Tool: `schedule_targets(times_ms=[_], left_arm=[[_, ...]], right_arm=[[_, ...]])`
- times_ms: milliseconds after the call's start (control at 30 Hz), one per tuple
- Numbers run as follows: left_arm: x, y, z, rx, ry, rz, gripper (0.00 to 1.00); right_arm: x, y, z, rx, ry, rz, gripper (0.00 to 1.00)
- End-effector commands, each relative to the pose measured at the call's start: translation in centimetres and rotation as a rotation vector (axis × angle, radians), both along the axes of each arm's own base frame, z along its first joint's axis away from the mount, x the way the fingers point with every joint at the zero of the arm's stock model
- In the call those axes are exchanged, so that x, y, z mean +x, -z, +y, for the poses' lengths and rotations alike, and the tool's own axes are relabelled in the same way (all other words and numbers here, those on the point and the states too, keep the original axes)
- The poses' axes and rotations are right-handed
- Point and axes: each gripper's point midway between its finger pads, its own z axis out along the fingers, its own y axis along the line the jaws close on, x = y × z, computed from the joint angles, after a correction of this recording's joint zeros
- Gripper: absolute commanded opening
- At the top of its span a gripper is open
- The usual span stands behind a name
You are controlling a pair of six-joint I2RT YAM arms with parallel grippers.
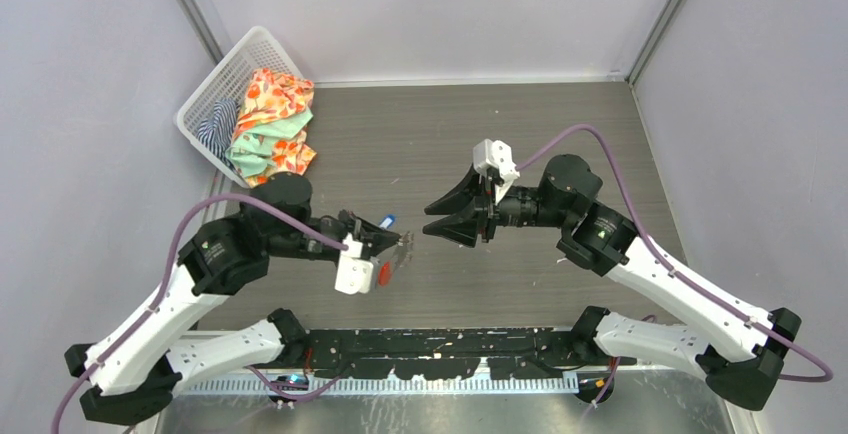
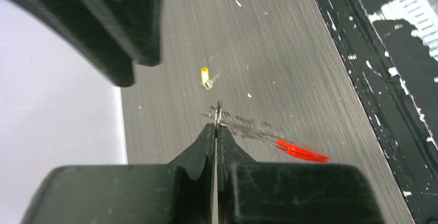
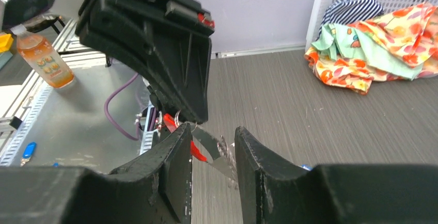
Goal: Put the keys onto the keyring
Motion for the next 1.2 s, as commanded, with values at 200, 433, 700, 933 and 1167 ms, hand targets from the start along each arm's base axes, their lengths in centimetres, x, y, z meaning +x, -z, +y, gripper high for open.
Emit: schedule_targets(times_ms=[200, 433, 700, 933, 1167], left_arm=[[1.8, 0.1, -0.1, -0.017, -0.131, -0.211, 0.01], [2.1, 0.6, -0.5, 0.010, -0.162, -0.207, 0.00], [2.8, 0.1, -1.2, 0.011, -0.266, -0.119, 0.00], [3.0, 0.2, -1.1, 0.016, -0.316, -0.078, 0.00], [2.9, 0.0, -1.2, -0.011, -0.348, -0.012, 0.01]], right_arm=[[0.7, -0.6, 0.1, -0.023, 0.035, -0.001, 0.41], [1.1, -0.1, 0.3, -0.054, 0.042, -0.006, 0.41], [1.2, 0.3, -0.1, -0.093, 0.048, -0.045, 0.40], [1.0, 0.8, -0.2, -0.113, 0.029, -0.058, 0.40], [0.8, 1.2, 0.2, -0.128, -0.007, -0.080, 0.39]])
